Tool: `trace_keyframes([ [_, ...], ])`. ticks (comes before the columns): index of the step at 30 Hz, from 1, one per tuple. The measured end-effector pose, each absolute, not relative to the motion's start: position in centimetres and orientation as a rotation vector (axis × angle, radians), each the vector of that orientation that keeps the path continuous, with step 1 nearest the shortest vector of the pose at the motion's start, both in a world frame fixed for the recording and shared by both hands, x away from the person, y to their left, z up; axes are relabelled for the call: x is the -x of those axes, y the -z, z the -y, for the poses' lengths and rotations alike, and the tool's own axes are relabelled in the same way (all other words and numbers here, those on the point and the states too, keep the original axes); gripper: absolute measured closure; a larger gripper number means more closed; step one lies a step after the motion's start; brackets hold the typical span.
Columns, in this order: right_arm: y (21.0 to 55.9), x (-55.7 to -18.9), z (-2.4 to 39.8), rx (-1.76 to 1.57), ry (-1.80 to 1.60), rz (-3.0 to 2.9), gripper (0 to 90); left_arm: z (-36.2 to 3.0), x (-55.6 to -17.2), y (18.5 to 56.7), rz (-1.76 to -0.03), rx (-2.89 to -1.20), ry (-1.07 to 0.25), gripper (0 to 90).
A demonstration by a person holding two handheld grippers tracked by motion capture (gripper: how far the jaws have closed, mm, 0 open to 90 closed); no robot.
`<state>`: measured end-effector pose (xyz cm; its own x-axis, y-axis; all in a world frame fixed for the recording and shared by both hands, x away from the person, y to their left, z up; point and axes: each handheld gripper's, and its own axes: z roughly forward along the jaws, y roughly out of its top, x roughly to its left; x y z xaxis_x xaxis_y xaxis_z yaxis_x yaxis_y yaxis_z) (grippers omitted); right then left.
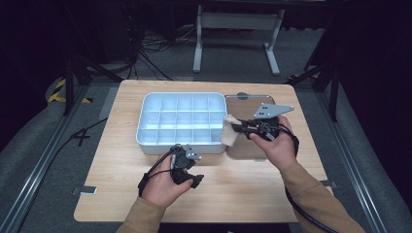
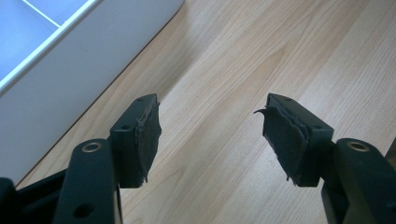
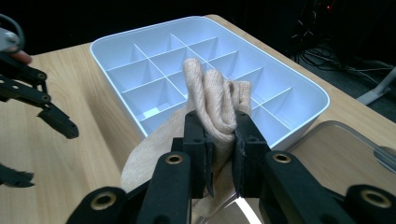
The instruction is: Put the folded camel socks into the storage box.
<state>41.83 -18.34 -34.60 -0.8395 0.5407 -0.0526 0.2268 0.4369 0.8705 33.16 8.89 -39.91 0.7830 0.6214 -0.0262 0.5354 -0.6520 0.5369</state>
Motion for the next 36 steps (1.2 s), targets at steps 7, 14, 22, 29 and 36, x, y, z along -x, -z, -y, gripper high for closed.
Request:
trace_keyframes([
  [7, 35.3, -42.9, 16.8, -0.630, -1.297, -2.393, 78.3, -9.0, -33.1, 39.9, -0.869, -2.438, -0.209, 37.1],
  [14, 36.0, -44.1, 15.3, -0.617, -1.237, -2.419, 78.2, -9.3, -33.0, 39.8, -0.871, -2.434, -0.218, 37.1],
  [22, 37.4, -45.2, 14.0, -0.576, -1.110, -2.455, 78.2, -10.4, -32.6, 39.7, -0.905, -2.416, -0.226, 37.1],
  [29, 38.1, -45.7, 13.3, -0.548, -1.027, -2.493, 77.9, -11.2, -32.3, 39.8, -0.943, -2.406, -0.230, 37.1],
  [36, 38.8, -46.1, 12.4, -0.605, -0.942, -2.585, 77.0, -11.8, -31.9, 39.9, -0.962, -2.396, -0.248, 37.1],
])
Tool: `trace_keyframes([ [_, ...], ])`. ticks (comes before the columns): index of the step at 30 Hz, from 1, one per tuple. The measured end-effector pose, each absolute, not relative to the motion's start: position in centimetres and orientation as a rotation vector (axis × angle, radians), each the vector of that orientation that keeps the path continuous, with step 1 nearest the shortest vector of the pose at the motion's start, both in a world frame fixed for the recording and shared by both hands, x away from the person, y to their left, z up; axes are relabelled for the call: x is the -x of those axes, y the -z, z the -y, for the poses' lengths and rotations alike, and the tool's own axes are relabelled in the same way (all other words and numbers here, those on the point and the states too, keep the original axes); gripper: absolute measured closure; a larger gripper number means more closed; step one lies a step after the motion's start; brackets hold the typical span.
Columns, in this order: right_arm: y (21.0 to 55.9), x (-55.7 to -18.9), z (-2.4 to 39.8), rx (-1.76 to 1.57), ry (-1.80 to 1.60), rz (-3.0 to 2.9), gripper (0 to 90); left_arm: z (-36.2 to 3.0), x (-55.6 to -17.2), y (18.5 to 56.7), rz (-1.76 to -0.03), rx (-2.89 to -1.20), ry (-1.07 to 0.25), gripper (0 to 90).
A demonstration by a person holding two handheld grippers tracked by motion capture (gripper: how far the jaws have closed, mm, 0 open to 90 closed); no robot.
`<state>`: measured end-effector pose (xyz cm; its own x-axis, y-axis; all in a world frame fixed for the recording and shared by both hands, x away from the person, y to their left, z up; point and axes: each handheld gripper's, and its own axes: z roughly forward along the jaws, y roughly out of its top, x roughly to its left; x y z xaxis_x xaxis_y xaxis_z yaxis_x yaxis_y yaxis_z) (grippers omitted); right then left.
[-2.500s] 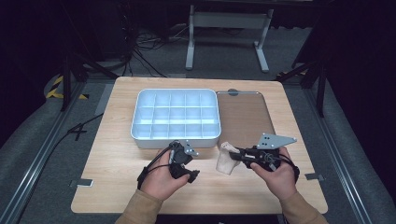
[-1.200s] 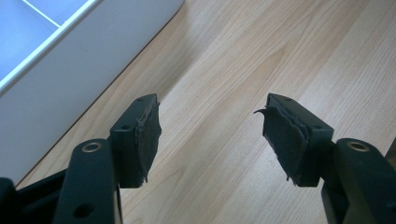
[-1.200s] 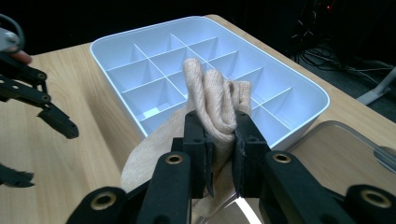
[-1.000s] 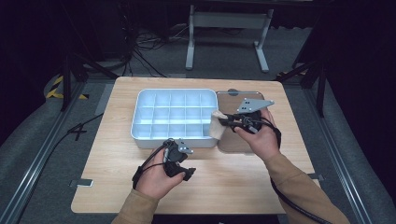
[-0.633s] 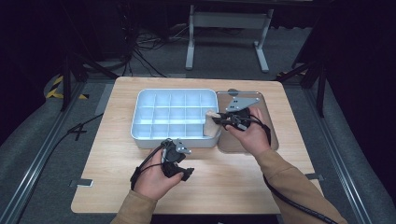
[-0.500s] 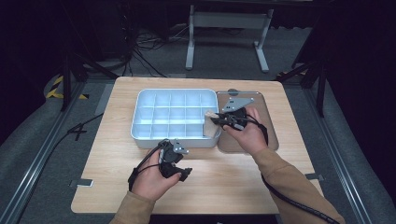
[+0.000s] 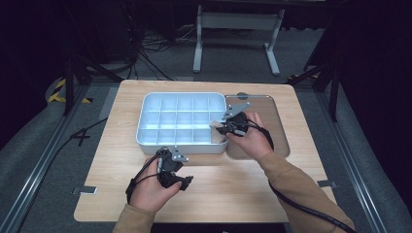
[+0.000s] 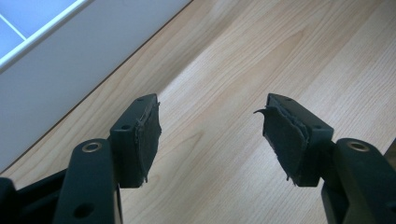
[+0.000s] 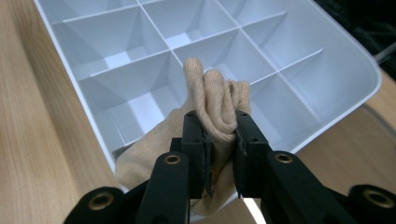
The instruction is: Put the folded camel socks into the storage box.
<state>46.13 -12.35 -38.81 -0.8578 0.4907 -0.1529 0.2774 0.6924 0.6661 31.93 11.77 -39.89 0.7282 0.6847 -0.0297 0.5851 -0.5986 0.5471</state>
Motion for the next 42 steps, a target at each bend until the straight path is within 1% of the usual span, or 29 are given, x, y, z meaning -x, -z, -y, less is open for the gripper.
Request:
trace_keyframes([
  [10, 40.3, -46.9, 10.8, -0.655, -0.760, -2.719, 76.5, -12.7, -31.3, 40.1, -0.998, -2.393, -0.250, 37.0],
  [21, 40.6, -48.4, 9.1, -0.721, -0.544, -2.808, 76.5, -14.1, -30.3, 40.2, -1.048, -2.388, -0.266, 36.5],
  [25, 41.5, -49.1, 8.3, -0.729, -0.434, -2.838, 76.6, -14.7, -29.8, 40.3, -1.080, -2.372, -0.264, 36.6],
  [31, 41.9, -49.8, 8.0, -0.773, -0.388, -2.862, 76.5, -15.1, -29.6, 40.3, -1.099, -2.363, -0.269, 36.4],
  [37, 42.0, -49.8, 8.2, -0.797, -0.432, -2.862, 75.7, -14.8, -29.8, 40.2, -1.084, -2.363, -0.269, 36.3],
  [39, 42.0, -49.7, 8.3, -0.788, -0.441, -2.857, 74.3, -14.7, -29.8, 40.3, -1.083, -2.361, -0.263, 36.2],
  [41, 41.9, -49.5, 8.4, -0.793, -0.471, -2.849, 70.1, -14.7, -29.9, 40.2, -1.077, -2.368, -0.265, 35.9],
  [42, 41.8, -49.4, 8.4, -0.808, -0.493, -2.846, 66.7, -14.7, -30.0, 40.3, -1.080, -2.363, -0.264, 35.9],
])
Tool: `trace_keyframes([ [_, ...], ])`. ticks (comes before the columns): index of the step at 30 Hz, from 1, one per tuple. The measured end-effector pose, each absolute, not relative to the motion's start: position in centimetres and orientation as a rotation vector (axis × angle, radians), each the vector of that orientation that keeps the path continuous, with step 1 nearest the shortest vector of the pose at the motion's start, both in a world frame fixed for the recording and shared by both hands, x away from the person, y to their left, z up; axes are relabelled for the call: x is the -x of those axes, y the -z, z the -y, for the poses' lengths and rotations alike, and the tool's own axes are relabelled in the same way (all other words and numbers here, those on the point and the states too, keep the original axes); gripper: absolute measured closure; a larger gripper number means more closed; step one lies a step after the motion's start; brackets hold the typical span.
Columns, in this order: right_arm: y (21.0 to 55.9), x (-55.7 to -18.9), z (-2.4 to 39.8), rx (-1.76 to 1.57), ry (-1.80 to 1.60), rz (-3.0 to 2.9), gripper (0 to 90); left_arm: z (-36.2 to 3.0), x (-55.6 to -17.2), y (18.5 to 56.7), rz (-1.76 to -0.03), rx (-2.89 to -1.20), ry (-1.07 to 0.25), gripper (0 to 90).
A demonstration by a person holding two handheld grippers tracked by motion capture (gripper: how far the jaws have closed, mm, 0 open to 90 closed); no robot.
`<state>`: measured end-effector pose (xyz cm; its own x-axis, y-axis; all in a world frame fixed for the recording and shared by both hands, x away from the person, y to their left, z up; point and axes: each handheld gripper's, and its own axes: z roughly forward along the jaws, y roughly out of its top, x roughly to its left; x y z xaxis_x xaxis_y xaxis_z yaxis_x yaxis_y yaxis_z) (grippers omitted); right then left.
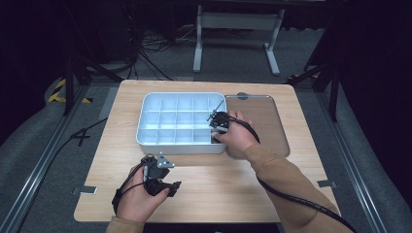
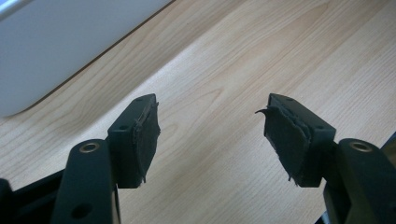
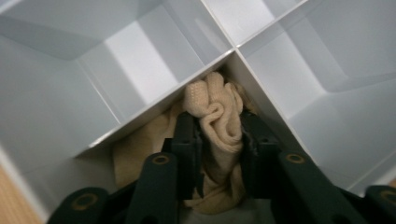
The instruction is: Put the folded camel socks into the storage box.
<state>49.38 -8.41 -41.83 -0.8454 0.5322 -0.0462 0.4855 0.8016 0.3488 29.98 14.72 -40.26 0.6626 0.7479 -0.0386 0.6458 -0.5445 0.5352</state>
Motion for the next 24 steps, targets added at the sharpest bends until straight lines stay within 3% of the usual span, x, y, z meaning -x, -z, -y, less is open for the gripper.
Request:
trace_keyframes([
  [1, 41.7, -49.3, 8.5, -0.813, -0.516, -2.843, 61.8, -14.8, -30.0, 40.3, -1.076, -2.363, -0.269, 35.8],
  [4, 40.8, -48.9, 8.7, -0.816, -0.573, -2.816, 58.9, -14.8, -30.2, 40.2, -1.077, -2.366, -0.264, 35.7],
  [24, 34.8, -45.4, 14.5, -0.792, -1.040, -2.691, 46.7, -14.1, -31.3, 39.6, -1.029, -2.349, -0.237, 34.9],
])
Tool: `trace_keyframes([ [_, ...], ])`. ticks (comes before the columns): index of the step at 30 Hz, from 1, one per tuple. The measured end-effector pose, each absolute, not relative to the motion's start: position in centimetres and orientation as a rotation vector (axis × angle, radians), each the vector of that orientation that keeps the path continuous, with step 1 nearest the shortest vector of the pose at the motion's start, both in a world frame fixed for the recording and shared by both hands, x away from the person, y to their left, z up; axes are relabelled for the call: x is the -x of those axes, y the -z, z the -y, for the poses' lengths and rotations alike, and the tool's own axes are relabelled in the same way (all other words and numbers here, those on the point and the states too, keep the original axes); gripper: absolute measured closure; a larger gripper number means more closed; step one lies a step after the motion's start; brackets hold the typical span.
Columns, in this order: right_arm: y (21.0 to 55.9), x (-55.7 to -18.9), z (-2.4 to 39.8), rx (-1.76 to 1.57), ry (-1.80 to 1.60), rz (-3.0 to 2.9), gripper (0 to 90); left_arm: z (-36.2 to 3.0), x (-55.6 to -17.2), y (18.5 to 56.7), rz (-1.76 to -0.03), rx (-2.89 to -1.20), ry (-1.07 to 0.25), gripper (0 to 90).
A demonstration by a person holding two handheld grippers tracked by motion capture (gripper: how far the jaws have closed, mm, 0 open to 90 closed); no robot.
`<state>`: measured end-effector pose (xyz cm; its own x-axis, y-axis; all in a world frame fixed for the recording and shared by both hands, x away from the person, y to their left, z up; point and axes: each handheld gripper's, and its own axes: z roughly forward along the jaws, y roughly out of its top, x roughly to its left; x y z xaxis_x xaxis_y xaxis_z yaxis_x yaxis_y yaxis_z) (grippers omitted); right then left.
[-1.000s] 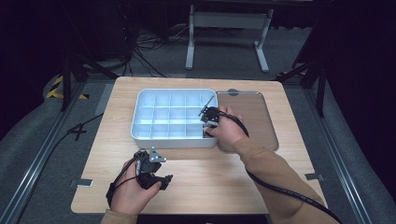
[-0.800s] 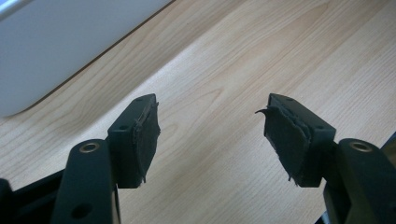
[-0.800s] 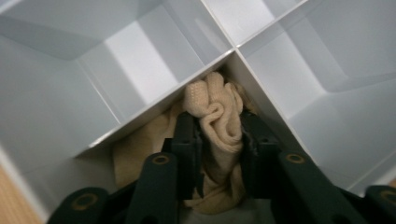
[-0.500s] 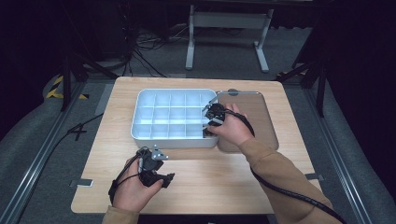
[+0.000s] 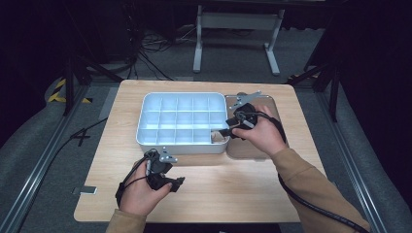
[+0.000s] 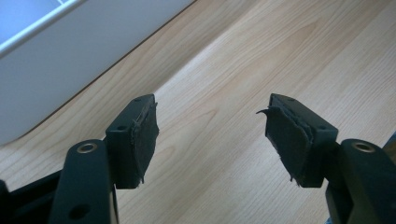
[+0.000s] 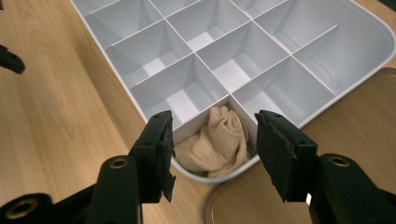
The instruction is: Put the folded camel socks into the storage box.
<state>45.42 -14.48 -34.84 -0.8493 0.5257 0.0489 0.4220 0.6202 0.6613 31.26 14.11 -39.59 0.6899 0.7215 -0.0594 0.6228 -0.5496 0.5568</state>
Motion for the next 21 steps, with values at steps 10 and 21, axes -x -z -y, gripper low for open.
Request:
trace_keyframes([
  [10, 33.5, -43.3, 18.2, -0.769, -1.128, -2.625, 42.4, -13.9, -31.7, 39.2, -1.021, -2.340, -0.230, 34.9],
  [21, 33.2, -40.8, 21.7, -0.681, -1.216, -2.563, 40.9, -14.5, -31.9, 39.1, -1.033, -2.325, -0.227, 34.6],
])
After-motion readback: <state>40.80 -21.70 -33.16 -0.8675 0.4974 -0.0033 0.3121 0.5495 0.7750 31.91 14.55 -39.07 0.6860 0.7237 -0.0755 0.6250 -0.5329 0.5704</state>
